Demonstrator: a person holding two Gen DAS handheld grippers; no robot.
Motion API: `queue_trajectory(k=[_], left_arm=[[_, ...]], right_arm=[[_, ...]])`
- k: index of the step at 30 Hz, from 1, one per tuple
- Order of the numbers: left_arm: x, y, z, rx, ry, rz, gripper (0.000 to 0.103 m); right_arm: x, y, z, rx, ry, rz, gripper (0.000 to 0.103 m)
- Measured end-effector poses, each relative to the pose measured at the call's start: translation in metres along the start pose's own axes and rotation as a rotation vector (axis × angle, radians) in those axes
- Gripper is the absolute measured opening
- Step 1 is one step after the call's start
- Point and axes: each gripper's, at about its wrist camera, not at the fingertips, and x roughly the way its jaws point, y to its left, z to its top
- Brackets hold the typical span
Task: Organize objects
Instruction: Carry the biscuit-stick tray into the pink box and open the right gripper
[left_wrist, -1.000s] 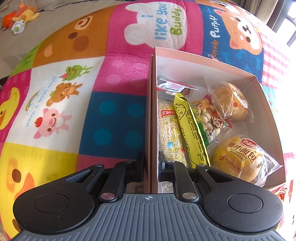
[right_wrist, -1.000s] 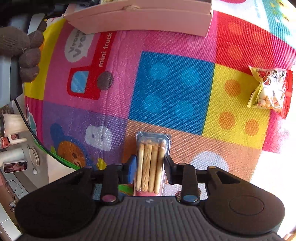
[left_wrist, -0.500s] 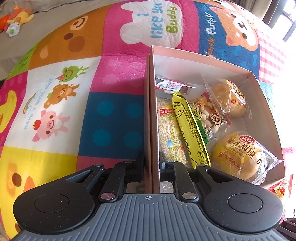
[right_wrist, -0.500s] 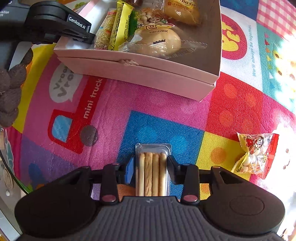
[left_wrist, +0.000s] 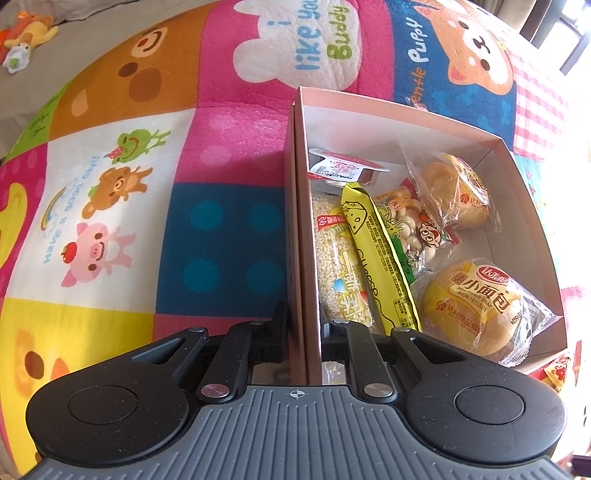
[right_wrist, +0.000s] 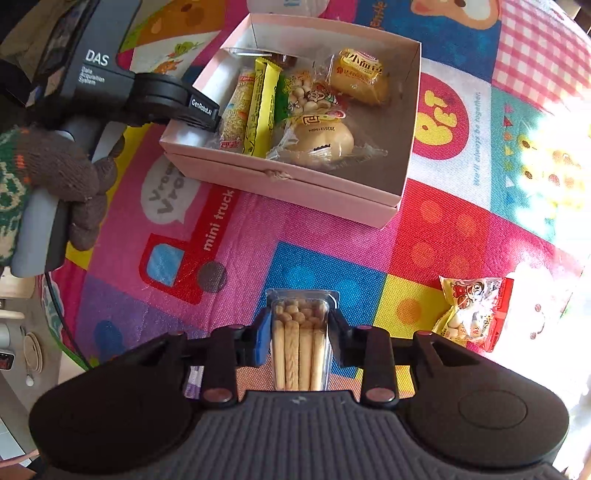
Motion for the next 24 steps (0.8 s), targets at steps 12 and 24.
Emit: queue_trajectory(k=[12, 24], left_arm=[[0.001, 0.001, 0.002, 0.016, 0.021, -0.011, 0.015], [0.0, 0.004, 0.002, 0.019, 0.02, -0.024, 0.016]], right_arm=[[-0.162, -0.009, 0.081, 0.05, -0.287, 0.016, 0.031], [-0.18, -0.001, 0.147, 0.027, -0.425, 0.007, 0.024]])
